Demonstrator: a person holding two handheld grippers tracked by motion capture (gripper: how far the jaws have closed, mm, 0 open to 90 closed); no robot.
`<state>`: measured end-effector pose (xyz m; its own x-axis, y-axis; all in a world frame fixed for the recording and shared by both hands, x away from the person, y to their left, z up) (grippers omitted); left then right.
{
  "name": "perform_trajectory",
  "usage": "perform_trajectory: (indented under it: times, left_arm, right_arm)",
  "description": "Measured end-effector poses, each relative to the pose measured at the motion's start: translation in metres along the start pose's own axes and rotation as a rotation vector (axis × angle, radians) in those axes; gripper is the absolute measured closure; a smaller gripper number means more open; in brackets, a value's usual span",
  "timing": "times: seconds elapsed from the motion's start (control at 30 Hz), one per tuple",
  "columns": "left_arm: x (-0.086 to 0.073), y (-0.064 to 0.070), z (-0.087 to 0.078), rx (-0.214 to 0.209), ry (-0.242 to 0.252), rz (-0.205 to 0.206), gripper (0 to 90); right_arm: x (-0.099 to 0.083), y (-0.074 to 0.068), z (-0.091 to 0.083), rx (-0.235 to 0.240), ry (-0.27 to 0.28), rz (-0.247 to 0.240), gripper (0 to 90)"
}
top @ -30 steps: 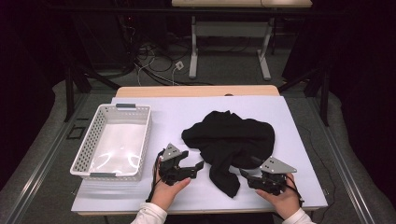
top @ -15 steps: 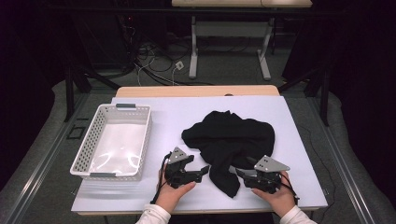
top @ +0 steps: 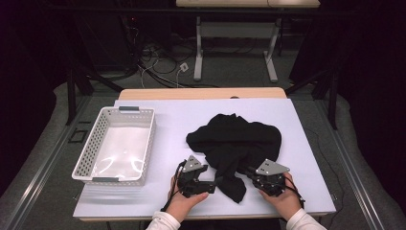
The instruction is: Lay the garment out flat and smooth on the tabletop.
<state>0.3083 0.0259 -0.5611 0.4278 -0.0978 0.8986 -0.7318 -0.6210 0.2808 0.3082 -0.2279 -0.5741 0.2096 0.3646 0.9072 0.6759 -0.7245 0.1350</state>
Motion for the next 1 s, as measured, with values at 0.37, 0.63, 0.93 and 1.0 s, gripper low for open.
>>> perform_trajectory:
  times: [0.37,0.63,0.93,1.0]
  left_arm:
    - [-0.003,0.001,0.006,0.008,-0.023,0.007,26.8]
    - [-0.001,-0.005,0.010,0.041,-0.031,-0.001,28.7]
    - [0.006,-0.007,0.031,0.056,-0.066,0.013,29.3]
    - [0.006,-0.004,0.036,0.040,-0.083,-0.003,29.0]
  right_arm:
    - [0.015,0.023,-0.029,-0.060,0.089,0.052,88.0]
    - [0.014,0.043,-0.044,-0.110,0.122,0.113,88.0]
    - [0.012,0.043,-0.043,-0.099,0.118,0.131,88.0]
    - [0.011,0.044,-0.042,-0.096,0.116,0.137,87.9]
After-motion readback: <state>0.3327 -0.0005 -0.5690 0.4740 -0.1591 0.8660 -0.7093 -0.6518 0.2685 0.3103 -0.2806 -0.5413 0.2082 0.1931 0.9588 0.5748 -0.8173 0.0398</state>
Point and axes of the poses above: each handheld gripper's, and its own axes: z roughly forward along the jaws, x roughly out of its top, y roughly to its right, the point moved 2 cm from there along z, roughly forward along the jaws, and after that the axes turned 12 degrees about y, right-handed, at the moved point
